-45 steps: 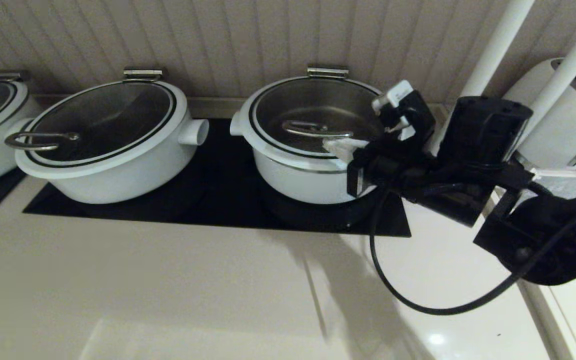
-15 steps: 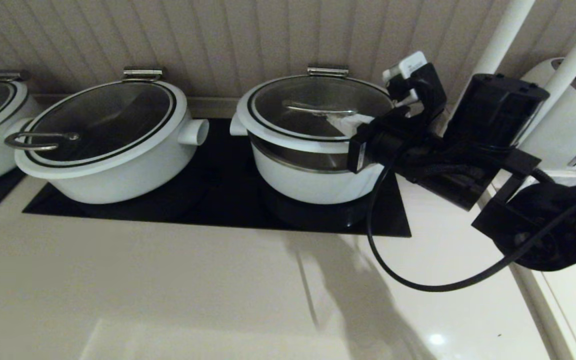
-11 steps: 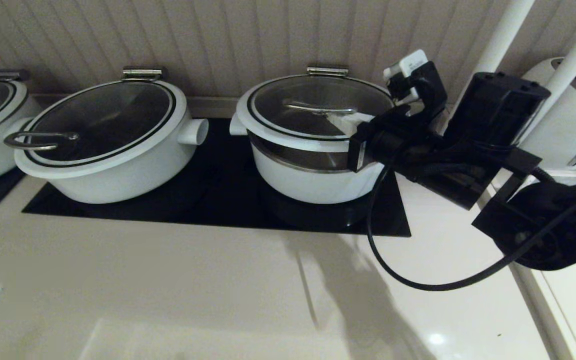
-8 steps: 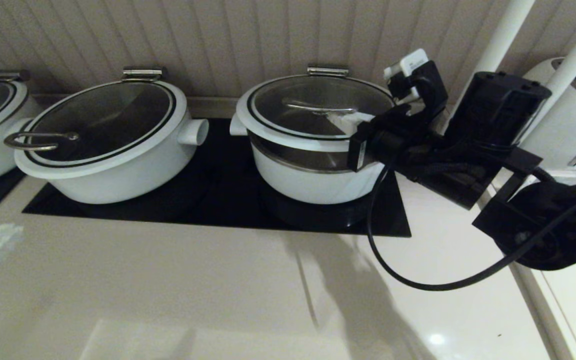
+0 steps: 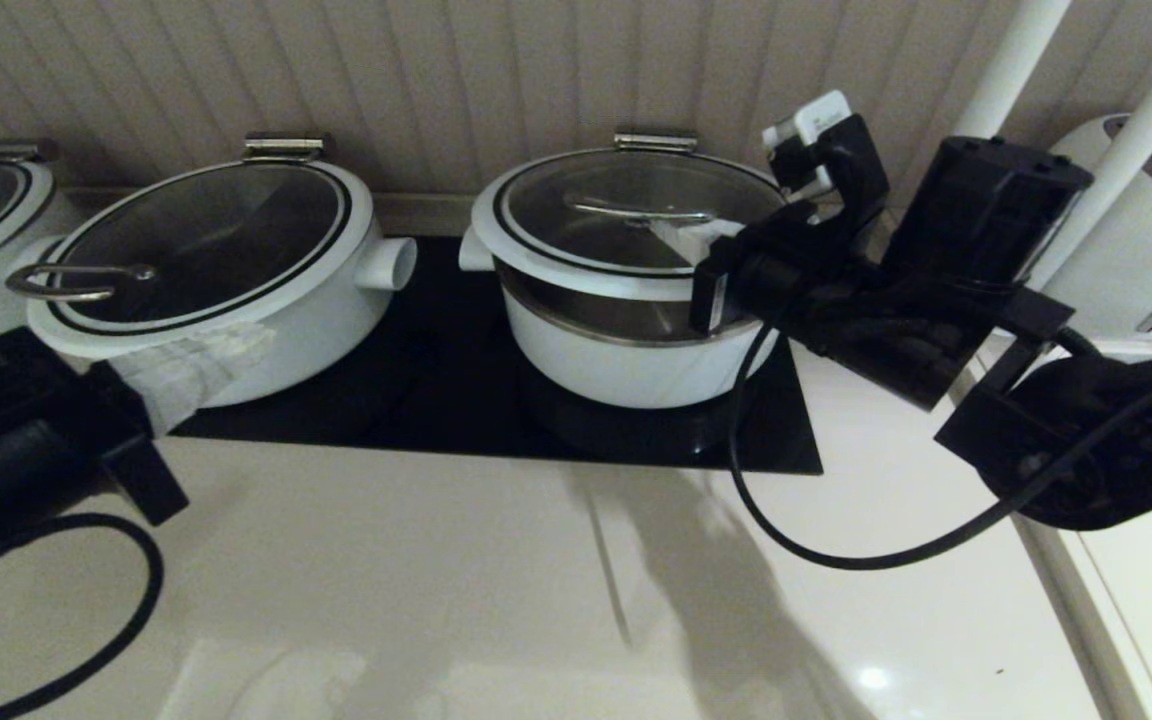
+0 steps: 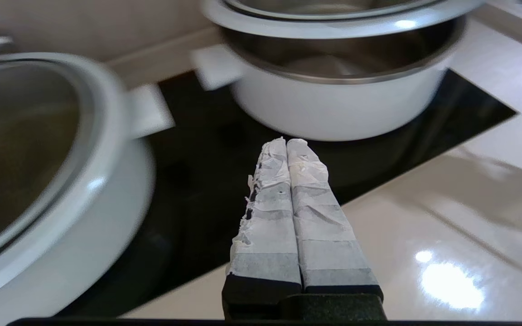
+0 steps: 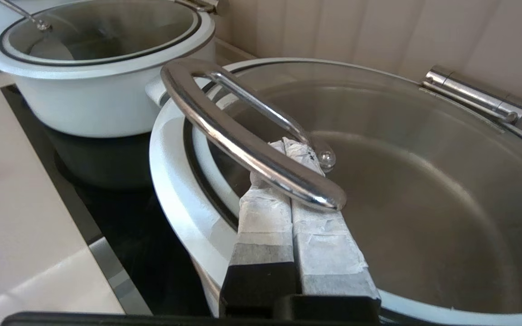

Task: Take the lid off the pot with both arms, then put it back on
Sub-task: Hold the pot lid with the left arm

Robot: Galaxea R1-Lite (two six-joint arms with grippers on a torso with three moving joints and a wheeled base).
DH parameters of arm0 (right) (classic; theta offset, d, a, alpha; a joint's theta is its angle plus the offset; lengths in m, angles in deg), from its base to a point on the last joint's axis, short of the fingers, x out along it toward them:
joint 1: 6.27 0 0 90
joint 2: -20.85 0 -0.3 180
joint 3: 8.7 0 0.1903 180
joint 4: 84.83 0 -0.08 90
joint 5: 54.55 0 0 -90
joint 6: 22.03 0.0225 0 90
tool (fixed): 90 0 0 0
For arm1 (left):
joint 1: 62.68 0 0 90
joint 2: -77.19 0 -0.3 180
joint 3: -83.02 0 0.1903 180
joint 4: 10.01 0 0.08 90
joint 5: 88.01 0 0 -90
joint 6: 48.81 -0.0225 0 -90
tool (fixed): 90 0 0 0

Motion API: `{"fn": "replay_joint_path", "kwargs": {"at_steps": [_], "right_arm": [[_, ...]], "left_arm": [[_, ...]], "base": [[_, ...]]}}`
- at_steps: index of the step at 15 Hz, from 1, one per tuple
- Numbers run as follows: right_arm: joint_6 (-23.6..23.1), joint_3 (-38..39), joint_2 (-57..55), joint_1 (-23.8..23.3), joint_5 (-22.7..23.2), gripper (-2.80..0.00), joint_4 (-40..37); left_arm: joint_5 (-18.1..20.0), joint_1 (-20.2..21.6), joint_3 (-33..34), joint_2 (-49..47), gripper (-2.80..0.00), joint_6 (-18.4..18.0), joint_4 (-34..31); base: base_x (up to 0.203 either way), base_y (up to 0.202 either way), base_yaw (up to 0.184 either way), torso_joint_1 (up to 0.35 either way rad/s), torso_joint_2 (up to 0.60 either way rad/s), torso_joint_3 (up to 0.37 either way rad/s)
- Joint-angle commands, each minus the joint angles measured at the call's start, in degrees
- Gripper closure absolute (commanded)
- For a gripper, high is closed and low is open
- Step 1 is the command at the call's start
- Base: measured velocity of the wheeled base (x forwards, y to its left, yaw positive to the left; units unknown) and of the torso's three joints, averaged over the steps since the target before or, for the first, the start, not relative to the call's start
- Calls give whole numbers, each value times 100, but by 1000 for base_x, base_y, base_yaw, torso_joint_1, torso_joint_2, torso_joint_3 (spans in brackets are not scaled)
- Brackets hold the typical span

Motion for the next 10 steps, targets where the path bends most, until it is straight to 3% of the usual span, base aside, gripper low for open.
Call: {"fn": "replay_joint_path", "kwargs": {"at_steps": [1,7,10], "right_arm": [[-10,-93,-36,-4,4,0,16],[-10,-217,-71,-6,4,0,-25],[-2,-229,-115,-6,4,0,-8]], "left_arm": [[-20,-361,-112,-996,0,15,378],[-791,-1418,-573,-2586,0,176,1572],[-933,-1543,-940,-3032,0,239,1622]], "base": [[0,0,0,0,0,0],[0,0,0,0,0,0],[0,0,0,0,0,0]]}}
